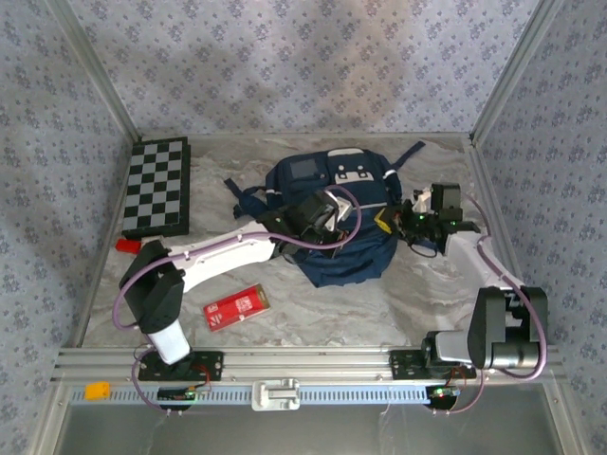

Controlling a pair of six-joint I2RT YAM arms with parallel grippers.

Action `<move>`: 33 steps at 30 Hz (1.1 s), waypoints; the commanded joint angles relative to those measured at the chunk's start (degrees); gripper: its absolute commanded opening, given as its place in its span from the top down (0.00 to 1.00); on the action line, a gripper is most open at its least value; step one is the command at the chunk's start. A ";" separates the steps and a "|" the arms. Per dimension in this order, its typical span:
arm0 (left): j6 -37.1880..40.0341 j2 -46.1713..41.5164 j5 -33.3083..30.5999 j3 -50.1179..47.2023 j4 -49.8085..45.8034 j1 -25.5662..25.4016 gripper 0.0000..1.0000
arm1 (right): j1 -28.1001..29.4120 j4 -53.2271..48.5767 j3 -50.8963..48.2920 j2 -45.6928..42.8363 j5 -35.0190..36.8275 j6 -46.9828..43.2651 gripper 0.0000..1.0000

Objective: Pack books, pencil case, and school supplies into a backpack

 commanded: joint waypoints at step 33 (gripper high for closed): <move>15.20 -8.48 9.73 -16.46 12.75 20.38 0.79 | -3.35 -11.63 17.23 10.62 1.39 -21.09 0.79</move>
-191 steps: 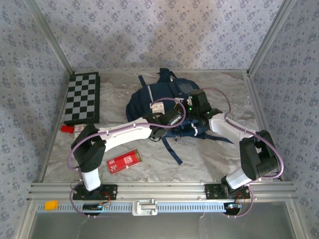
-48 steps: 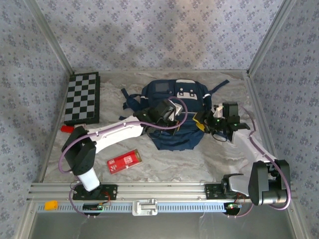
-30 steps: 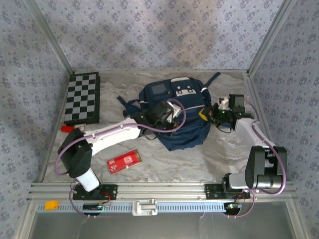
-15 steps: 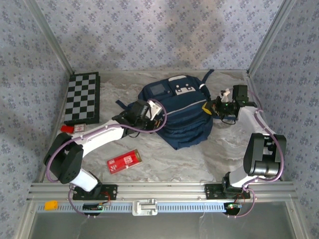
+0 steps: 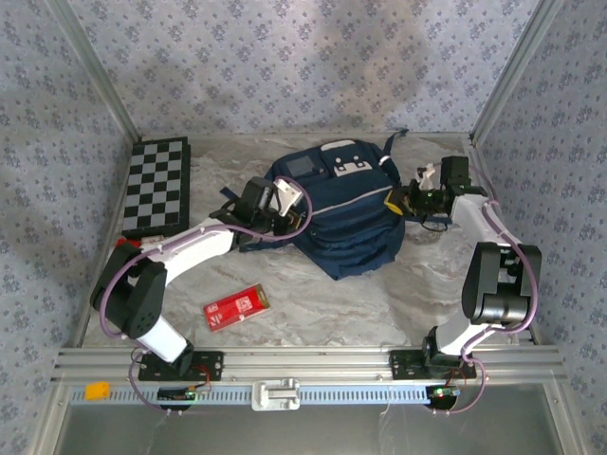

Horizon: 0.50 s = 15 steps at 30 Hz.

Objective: Pack books, pencil case, and school supplies into a backpack

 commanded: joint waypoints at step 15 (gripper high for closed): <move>-28.63 -19.69 -4.90 -7.73 -23.65 0.28 0.32 | 19.34 2.90 -16.84 -27.39 21.28 5.13 0.38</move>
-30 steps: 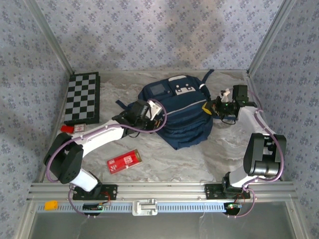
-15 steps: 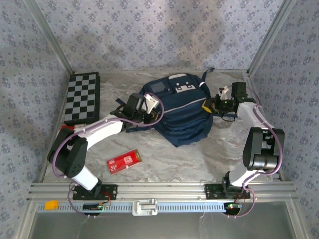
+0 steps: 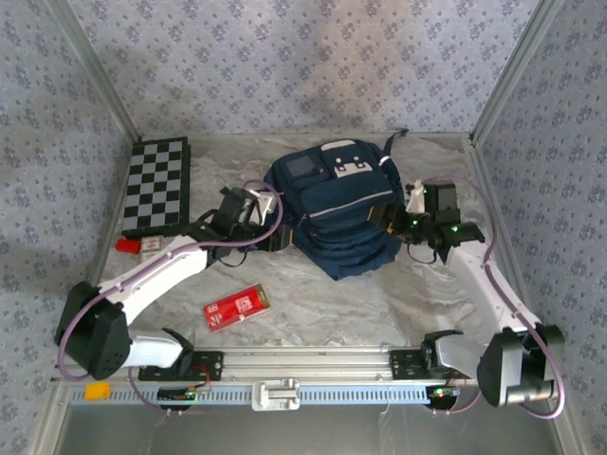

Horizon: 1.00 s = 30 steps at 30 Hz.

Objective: Pack books, pencil case, and school supplies into a backpack

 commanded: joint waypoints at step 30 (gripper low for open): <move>-31.40 -23.13 -6.97 -26.42 -27.17 12.35 0.17 | 42.29 15.68 4.53 28.05 14.61 10.36 0.35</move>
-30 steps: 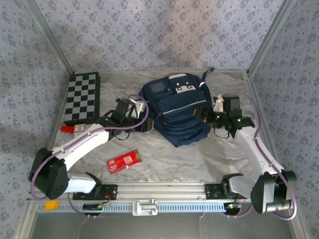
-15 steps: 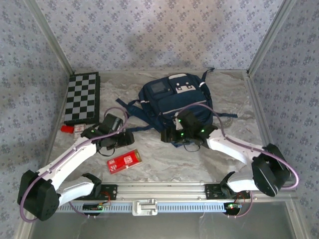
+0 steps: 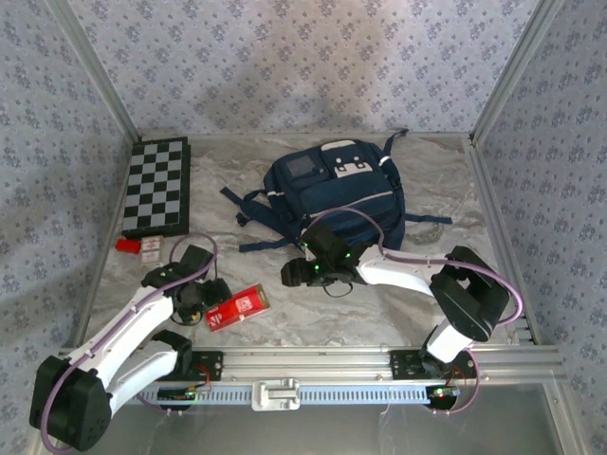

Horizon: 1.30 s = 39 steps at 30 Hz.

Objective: Pack books, pencil case, and school supplies into a backpack

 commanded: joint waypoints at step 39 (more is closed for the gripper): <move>-9.23 8.80 4.25 -0.18 25.13 -16.50 0.34 | 3.00 0.91 4.30 8.79 2.59 6.34 0.40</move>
